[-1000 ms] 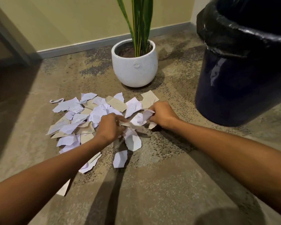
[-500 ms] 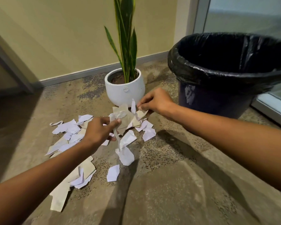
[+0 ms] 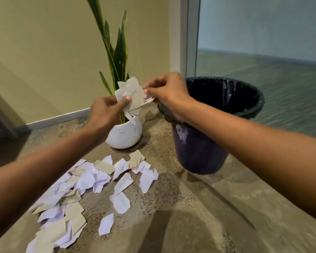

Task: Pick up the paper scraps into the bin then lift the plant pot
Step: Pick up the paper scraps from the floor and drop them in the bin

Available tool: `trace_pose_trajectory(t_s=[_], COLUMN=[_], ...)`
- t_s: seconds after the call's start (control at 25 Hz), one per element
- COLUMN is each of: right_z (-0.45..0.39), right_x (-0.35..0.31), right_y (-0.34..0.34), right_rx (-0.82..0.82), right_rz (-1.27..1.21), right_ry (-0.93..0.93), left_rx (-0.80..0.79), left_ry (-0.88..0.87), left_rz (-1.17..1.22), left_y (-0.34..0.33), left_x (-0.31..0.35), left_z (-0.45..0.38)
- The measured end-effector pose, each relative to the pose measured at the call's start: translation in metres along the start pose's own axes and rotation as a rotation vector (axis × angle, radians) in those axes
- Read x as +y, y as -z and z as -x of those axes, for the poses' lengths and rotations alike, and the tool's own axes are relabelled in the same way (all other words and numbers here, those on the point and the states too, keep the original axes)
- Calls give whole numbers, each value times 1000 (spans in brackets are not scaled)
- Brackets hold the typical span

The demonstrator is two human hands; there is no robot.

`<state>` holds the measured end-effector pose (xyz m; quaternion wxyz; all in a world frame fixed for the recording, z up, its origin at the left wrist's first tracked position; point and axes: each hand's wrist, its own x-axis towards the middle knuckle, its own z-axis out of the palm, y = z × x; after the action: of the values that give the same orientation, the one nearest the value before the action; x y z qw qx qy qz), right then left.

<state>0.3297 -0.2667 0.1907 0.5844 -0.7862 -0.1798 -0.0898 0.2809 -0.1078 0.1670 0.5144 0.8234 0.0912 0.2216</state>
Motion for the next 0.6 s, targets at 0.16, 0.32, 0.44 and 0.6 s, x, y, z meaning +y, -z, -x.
trace_pose_trajectory(t_s=[0.16,0.32,0.44,0.6], right_z=[-15,-19,-20,-18], right_x=[2,24,37,41], right_y=[38,61,67,69], right_rx=[234,335,353,301], right_rz=[8,68,115,149], right_ry=[-12,-134,-204,-192], left_rx=[-56,-190,-252,-268], left_ry=[-40,-24,23,40], left_rz=[61,96,152,183], left_y=[-27,-59,-77,-85], left_x=[50,65,65,60], left_z=[-23,-25,-23,-20])
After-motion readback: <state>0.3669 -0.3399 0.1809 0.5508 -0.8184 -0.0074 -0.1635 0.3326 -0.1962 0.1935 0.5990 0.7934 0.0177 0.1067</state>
